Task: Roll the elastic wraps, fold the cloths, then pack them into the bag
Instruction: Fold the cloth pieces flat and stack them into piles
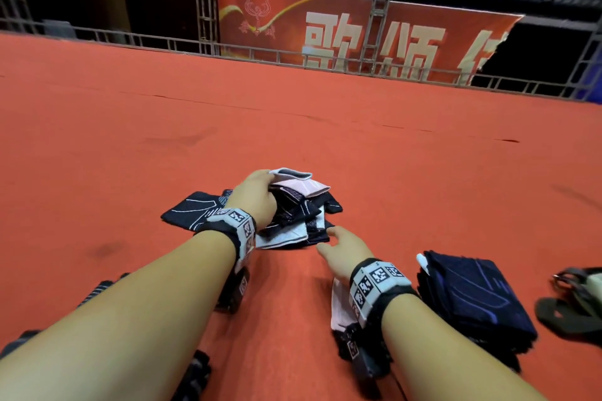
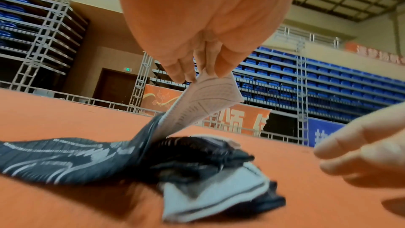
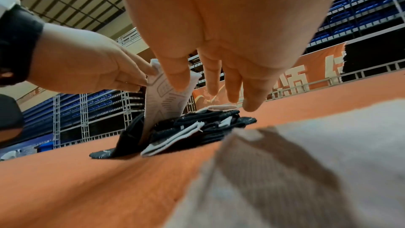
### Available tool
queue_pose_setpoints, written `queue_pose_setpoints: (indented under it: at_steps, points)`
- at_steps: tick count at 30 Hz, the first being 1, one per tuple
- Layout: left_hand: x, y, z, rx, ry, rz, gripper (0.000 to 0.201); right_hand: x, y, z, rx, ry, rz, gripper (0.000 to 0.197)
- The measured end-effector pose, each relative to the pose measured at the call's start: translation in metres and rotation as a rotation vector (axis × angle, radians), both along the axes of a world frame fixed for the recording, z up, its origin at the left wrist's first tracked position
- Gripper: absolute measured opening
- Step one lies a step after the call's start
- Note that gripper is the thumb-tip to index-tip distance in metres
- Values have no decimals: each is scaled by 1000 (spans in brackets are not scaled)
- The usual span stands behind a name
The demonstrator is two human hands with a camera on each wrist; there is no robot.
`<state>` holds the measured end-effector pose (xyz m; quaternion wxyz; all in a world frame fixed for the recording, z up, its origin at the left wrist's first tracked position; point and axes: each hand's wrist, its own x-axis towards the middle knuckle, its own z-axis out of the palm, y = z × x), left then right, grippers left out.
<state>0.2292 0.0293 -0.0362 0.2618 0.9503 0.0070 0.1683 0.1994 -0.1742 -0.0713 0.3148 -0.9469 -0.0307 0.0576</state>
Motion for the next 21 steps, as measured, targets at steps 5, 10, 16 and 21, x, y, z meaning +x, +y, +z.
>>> queue_pose_setpoints:
  at_steps: [5, 10, 16, 21]
  points:
    - [-30, -12, 57, -214, -83, 25, 39, -29, -8, 37, 55, -49, -6, 40]
    - [-68, -30, 93, -594, -141, -128, 27, -55, -23, 66, 165, -91, -84, 50]
    - [-120, -57, 124, -899, -74, -399, 30, -75, -41, 82, 613, -110, -219, 101]
    - [-153, -57, 130, -998, -45, -427, 25, -124, -45, 105, 1003, -81, -120, 19]
